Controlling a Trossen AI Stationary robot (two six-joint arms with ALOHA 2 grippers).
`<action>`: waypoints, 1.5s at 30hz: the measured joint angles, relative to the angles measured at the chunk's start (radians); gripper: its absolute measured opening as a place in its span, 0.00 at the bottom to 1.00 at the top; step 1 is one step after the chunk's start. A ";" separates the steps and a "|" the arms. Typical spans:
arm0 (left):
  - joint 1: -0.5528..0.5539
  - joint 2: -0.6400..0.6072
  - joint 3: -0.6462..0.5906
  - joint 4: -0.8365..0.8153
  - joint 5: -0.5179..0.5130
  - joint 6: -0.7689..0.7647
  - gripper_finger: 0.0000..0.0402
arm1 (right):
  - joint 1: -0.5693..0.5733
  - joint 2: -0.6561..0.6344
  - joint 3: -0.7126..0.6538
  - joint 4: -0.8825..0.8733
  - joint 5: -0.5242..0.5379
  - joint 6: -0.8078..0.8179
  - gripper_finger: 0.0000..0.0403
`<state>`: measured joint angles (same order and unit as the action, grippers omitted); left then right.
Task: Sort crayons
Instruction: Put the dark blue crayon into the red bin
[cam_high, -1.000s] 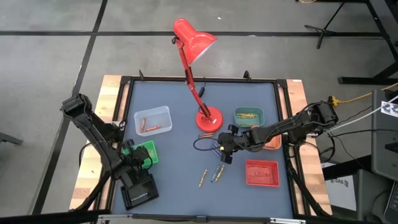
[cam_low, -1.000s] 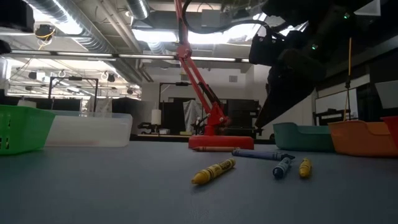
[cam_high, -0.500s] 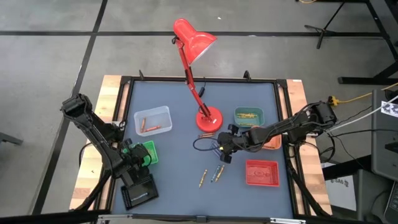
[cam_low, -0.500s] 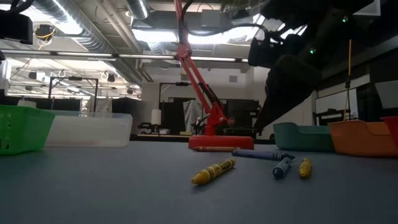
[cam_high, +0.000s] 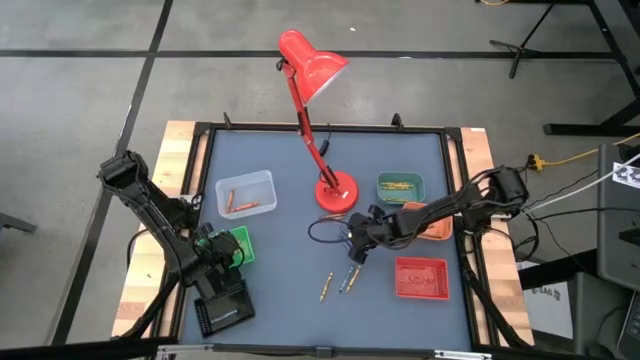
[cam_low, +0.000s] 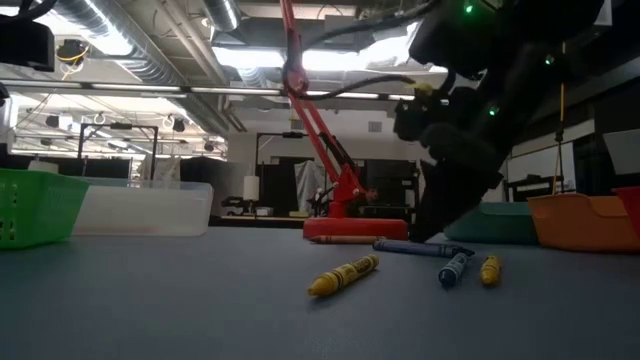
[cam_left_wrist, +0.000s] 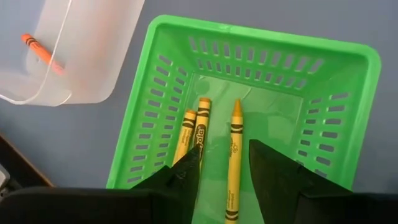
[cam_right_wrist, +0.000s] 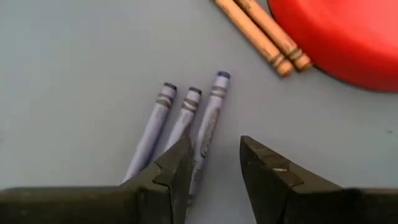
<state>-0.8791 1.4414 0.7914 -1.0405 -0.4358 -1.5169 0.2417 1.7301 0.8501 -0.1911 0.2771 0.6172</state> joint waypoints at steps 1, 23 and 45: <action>0.000 0.000 0.000 0.000 0.000 0.000 0.30 | 0.000 0.004 0.000 0.000 0.000 0.007 0.33; 0.000 0.000 0.000 0.085 -0.184 0.001 0.27 | 0.001 0.033 0.002 0.009 0.007 0.007 0.23; 0.235 0.000 0.000 0.642 -0.755 0.360 0.27 | 0.000 0.018 0.007 -0.007 -0.022 0.006 0.04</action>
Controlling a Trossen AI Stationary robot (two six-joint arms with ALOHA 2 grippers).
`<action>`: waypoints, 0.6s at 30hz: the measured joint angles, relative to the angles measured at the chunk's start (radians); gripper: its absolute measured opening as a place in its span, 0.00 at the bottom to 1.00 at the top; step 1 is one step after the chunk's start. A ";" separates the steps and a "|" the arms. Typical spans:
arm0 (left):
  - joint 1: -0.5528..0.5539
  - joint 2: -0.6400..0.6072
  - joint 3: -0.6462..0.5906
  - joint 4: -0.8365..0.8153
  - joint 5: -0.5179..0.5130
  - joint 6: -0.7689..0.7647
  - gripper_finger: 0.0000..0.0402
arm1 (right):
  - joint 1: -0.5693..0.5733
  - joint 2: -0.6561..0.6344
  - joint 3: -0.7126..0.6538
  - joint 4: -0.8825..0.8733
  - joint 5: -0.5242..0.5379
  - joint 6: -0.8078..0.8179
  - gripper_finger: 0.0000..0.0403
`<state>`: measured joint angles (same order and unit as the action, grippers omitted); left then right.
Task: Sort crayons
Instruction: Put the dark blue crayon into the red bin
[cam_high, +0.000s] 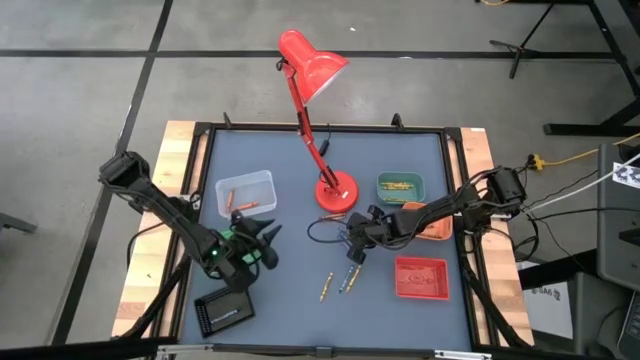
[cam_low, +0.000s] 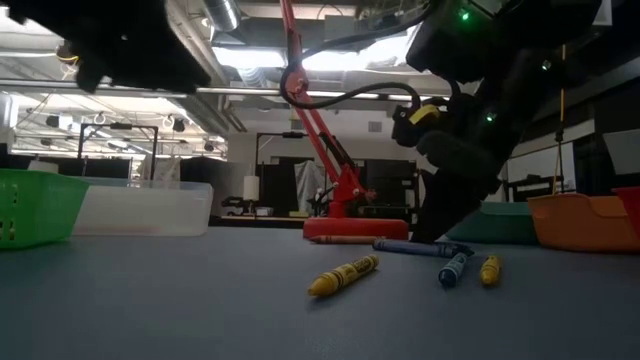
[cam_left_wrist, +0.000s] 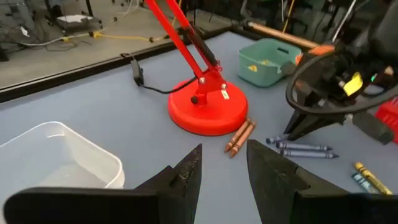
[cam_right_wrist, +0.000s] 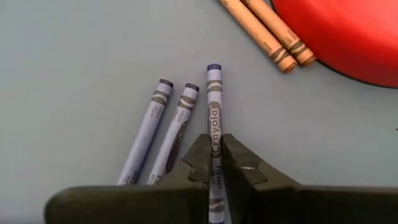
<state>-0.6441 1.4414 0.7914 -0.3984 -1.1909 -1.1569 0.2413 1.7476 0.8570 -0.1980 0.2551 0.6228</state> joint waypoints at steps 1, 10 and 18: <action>0.013 0.000 0.000 0.020 0.019 0.033 0.27 | 0.000 0.000 0.006 -0.007 -0.012 0.000 0.04; 0.103 0.000 0.000 0.141 0.207 0.245 0.27 | 0.000 -0.036 0.157 -0.243 -0.050 -0.078 0.05; 0.161 0.000 0.000 0.231 0.327 0.383 0.27 | 0.002 -0.085 0.337 -0.428 -0.162 -0.168 0.05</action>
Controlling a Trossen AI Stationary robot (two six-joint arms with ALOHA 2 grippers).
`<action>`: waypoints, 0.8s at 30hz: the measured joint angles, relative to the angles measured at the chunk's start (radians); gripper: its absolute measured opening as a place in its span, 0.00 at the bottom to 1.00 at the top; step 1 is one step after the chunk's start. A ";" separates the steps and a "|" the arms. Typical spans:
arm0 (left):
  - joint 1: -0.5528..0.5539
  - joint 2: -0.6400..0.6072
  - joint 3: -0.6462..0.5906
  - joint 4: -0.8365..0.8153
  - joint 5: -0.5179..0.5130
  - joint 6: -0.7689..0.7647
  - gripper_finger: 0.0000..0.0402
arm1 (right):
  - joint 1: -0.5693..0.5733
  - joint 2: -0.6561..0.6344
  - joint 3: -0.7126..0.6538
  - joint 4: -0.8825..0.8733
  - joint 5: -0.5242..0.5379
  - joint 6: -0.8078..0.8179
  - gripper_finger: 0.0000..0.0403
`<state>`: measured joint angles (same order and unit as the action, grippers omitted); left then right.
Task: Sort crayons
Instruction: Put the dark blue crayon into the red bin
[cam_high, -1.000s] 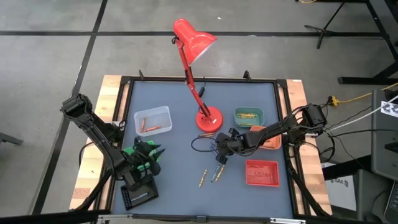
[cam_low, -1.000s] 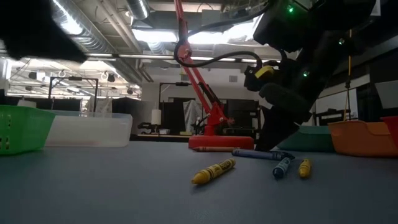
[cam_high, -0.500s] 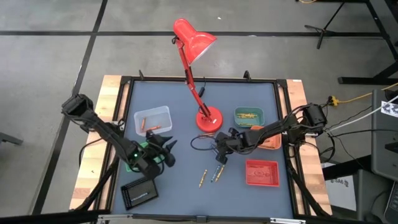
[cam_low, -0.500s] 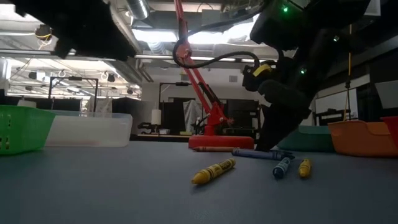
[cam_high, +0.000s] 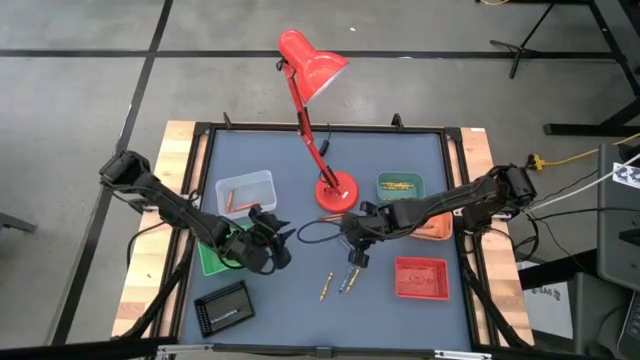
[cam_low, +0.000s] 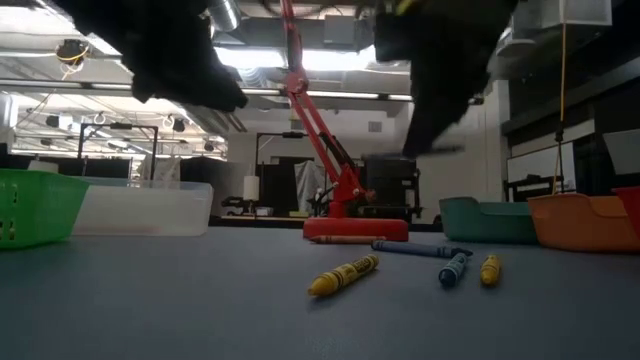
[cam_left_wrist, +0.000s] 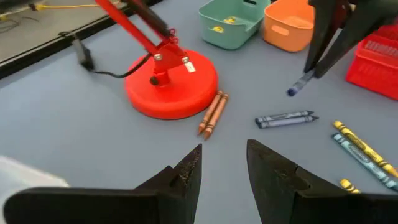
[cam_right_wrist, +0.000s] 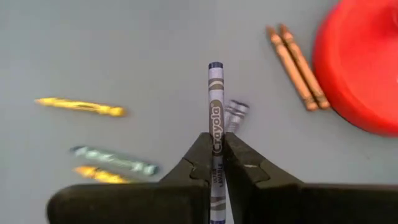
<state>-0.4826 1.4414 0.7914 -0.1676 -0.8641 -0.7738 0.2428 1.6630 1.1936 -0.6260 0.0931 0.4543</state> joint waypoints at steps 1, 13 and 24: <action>0.007 0.000 0.000 0.017 0.016 0.019 0.27 | 0.000 -0.005 0.019 -0.017 -0.016 -0.011 0.05; 0.062 0.000 0.000 0.259 0.174 0.186 0.27 | 0.096 -0.040 0.101 -0.202 -0.095 -0.044 0.05; 0.064 0.046 0.000 0.552 0.202 0.272 0.27 | 0.280 -0.072 0.101 -0.446 -0.015 -0.017 0.05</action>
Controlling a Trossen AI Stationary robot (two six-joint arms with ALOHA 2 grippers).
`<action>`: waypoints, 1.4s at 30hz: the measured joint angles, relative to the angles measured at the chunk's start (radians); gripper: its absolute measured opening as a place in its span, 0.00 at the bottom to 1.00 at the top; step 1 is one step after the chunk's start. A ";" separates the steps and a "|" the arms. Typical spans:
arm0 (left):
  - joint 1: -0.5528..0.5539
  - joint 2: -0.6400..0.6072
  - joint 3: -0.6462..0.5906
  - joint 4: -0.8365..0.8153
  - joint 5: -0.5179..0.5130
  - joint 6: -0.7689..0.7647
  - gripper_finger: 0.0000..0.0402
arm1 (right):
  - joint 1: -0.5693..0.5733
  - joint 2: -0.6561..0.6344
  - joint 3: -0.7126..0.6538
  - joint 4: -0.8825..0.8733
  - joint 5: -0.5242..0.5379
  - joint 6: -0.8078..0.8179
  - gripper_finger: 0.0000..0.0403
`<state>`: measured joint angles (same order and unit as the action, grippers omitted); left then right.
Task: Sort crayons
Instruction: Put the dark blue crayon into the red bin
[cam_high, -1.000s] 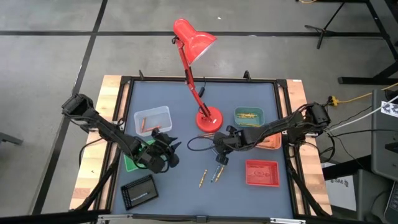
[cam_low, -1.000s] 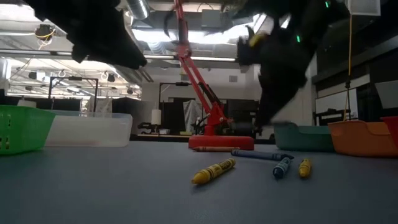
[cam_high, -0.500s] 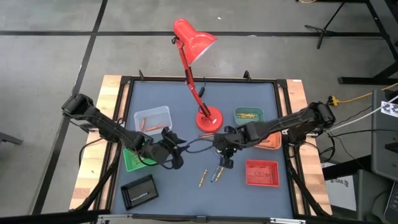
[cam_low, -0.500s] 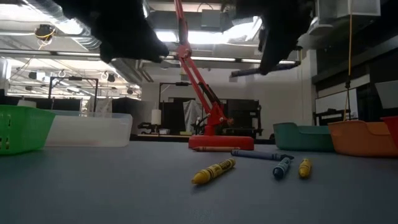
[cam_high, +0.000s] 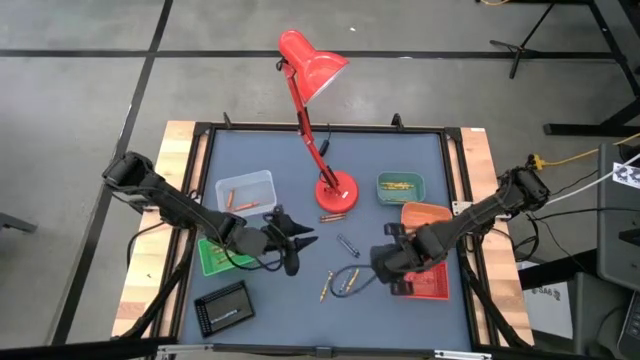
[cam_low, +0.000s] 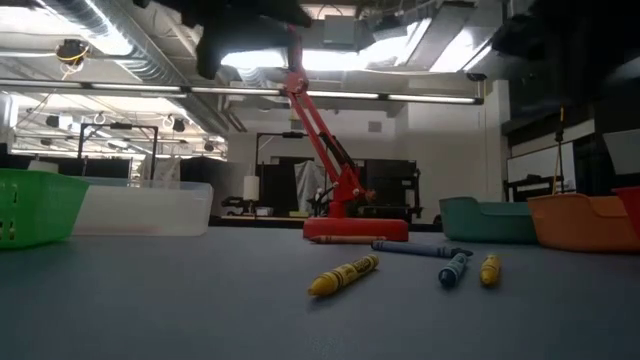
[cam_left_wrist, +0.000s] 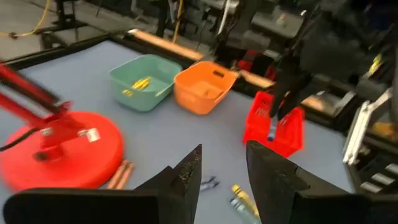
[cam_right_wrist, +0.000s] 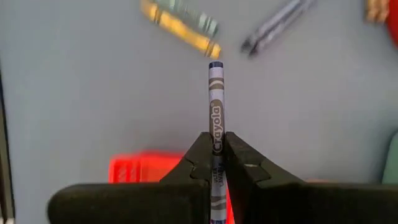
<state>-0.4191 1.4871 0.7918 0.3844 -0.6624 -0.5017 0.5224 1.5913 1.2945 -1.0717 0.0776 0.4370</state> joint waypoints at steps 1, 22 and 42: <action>0.000 0.016 0.002 0.030 0.001 0.004 0.27 | 0.013 -0.001 -0.001 -0.015 0.000 0.002 0.05; -0.001 0.494 0.479 0.070 0.079 0.175 0.27 | 0.303 -0.083 -0.216 -0.033 0.020 0.232 0.05; -0.005 0.625 0.535 -0.133 0.105 0.029 0.27 | 0.361 -0.083 -0.367 -0.018 0.009 0.262 0.05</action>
<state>-0.4243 2.1117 1.3270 0.2518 -0.5571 -0.4728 0.8833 1.5081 0.9276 -1.0900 0.0864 0.6994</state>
